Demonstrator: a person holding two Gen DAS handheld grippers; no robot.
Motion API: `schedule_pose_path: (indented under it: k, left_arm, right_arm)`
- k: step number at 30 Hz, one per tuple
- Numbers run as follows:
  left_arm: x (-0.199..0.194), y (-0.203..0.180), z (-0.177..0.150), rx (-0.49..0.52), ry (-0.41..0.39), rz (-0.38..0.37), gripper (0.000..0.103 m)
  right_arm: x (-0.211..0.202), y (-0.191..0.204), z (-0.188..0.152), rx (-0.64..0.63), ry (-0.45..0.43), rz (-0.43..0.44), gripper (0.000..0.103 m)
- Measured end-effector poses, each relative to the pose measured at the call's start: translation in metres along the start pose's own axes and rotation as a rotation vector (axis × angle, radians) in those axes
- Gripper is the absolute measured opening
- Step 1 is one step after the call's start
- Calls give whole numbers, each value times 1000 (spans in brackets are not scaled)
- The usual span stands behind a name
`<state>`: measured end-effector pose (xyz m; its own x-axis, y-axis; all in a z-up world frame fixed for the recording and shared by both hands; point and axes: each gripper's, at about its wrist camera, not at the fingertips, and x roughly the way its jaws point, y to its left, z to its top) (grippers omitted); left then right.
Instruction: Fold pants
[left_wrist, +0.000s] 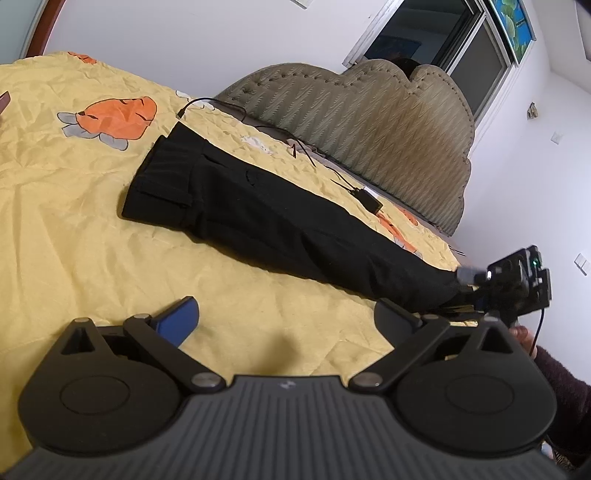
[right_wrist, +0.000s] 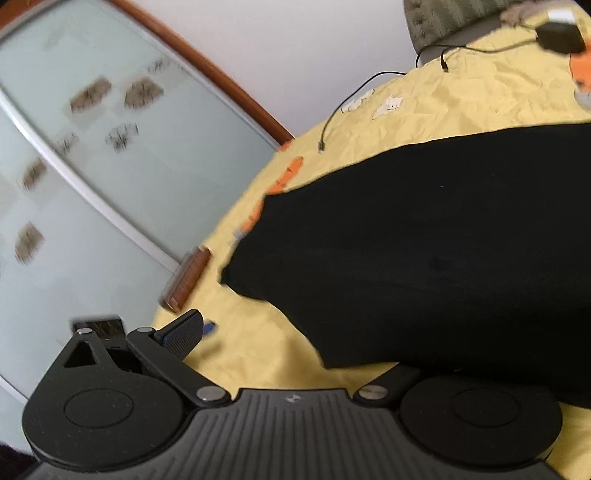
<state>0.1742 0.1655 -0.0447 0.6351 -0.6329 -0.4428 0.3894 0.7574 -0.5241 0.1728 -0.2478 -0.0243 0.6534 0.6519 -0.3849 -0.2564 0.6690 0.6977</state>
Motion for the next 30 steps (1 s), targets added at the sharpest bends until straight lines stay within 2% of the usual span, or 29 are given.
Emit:
schedule_pose_path:
  k: [2, 6, 8, 9, 12, 15, 18, 20, 22, 26, 28, 30]
  left_arm:
    - [0, 0, 0, -1, -1, 0, 100]
    - [0, 1, 0, -4, -1, -1, 100]
    - [0, 1, 0, -5, -1, -2, 100]
    - [0, 1, 1, -6, -2, -3, 100]
    - [1, 2, 1, -6, -3, -6, 100]
    - [0, 3, 1, -8, -4, -9, 101]
    - [0, 3, 0, -9, -5, -9, 101]
    - [0, 3, 0, -11, -4, -9, 101]
    - [-1, 3, 0, -14, -7, -11, 101]
    - [-1, 3, 0, -19, -9, -14, 101]
    - [-1, 3, 0, -19, -10, -14, 101]
    - [-1, 3, 0, -17, -11, -12, 101]
  right_arm:
    - [13, -6, 5, 38, 8, 51, 103]
    - [40, -7, 8, 27, 20, 48, 103]
    - [48, 2, 8, 6, 84, 67, 103]
    - [49, 5, 6, 2, 125, 95, 103]
    - [50, 11, 0, 54, 267, 272, 103]
    - [47, 16, -2, 76, 283, 318, 103]
    - [48, 9, -1, 206, 275, 444, 103]
    - [47, 12, 2, 179, 239, 411, 103]
    - [41, 14, 3, 126, 208, 271, 103]
    - [6, 14, -15, 87, 161, 130, 103]
    - [-22, 11, -28, 72, 102, 53, 103]
    - [-49, 0, -36, 118, -1, -12, 103]
